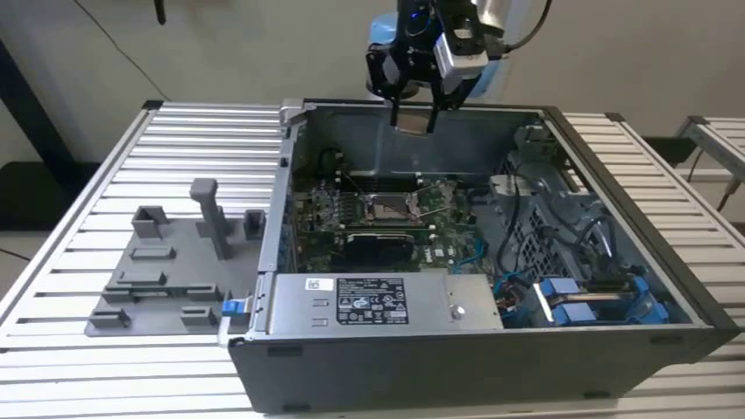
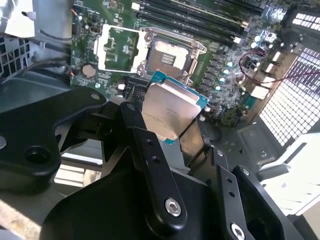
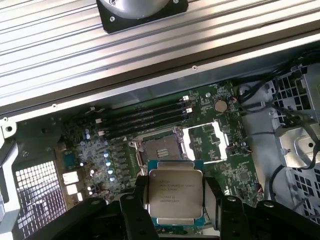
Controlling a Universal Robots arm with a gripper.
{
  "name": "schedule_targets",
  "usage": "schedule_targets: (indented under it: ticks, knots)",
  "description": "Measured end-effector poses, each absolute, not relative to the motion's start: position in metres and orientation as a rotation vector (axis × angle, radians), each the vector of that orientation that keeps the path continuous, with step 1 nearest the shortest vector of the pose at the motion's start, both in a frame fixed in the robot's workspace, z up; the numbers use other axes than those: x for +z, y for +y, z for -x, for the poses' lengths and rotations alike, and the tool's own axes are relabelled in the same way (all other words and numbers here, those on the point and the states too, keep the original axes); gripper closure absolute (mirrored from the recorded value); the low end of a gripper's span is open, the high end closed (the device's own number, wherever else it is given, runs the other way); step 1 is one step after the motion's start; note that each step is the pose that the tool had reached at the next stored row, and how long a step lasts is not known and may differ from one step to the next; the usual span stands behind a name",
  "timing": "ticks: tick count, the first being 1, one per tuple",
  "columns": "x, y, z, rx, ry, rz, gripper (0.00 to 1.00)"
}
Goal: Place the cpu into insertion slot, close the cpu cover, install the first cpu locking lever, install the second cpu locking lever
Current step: 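Place the cpu into insertion slot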
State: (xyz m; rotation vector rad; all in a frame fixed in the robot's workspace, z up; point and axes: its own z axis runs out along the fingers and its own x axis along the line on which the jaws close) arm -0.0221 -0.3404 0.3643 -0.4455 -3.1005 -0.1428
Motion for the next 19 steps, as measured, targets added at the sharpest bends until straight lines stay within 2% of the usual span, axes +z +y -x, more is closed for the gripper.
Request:
schedule_targets:
  ticks: [19]
  knots:
    - [0.3615, -0.34, 0.022, -0.143, -3.06, 0.691, 0.46]
